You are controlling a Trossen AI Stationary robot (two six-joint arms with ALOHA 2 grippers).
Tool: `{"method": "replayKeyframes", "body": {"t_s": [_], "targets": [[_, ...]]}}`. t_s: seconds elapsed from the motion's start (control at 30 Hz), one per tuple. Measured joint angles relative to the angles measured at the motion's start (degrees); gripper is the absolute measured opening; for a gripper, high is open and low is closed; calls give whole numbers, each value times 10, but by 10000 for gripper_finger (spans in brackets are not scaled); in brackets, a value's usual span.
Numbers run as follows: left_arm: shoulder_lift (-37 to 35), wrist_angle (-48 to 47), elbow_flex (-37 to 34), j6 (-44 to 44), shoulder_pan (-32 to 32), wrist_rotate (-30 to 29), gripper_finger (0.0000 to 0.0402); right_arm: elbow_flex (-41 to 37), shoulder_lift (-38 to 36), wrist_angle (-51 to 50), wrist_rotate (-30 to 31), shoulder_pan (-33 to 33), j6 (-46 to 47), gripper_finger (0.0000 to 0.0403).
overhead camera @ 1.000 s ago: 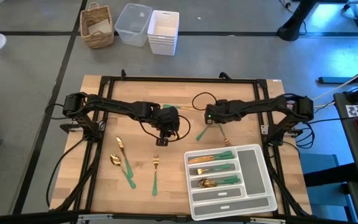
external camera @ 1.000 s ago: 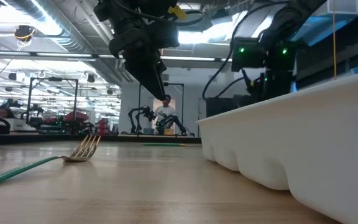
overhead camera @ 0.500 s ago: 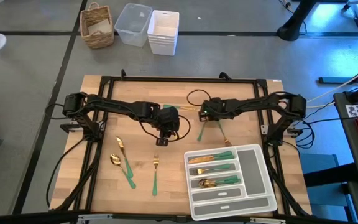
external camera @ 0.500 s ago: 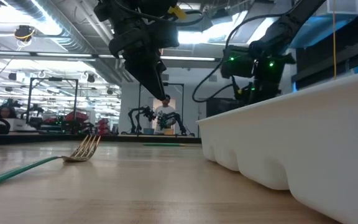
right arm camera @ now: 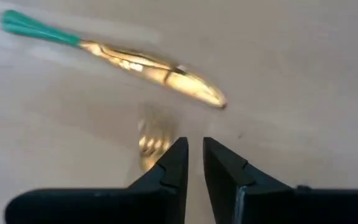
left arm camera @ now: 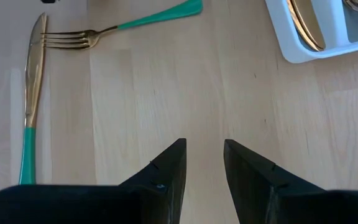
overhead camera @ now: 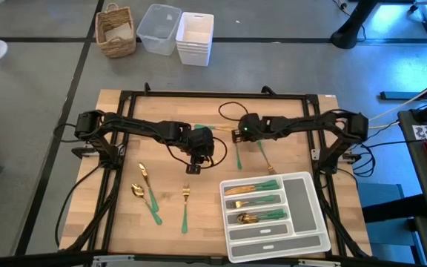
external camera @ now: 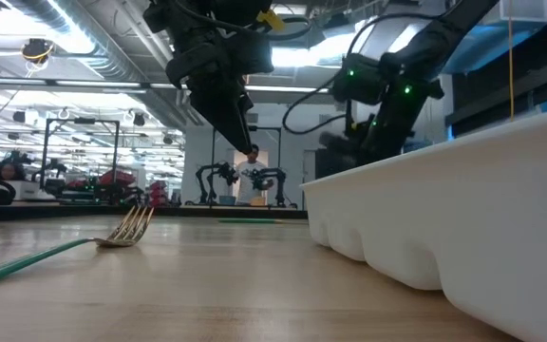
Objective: Sort silverware
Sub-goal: Put the top left green fork into the silverware tray
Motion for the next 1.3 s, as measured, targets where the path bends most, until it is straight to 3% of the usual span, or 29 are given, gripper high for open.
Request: {"method": "replayKeyframes", "body": {"t_s": [0.27, 0.93, 1.3], "targets": [[0, 1, 0, 0, 0, 0, 102, 0, 3, 9, 0, 52, 10, 51], [0, 1, 0, 4, 0, 0, 102, 0, 4, 41, -35, 56, -40, 52], [0, 1, 0, 3, 0, 0, 102, 0, 5, 41, -43, 55, -40, 121]]}}
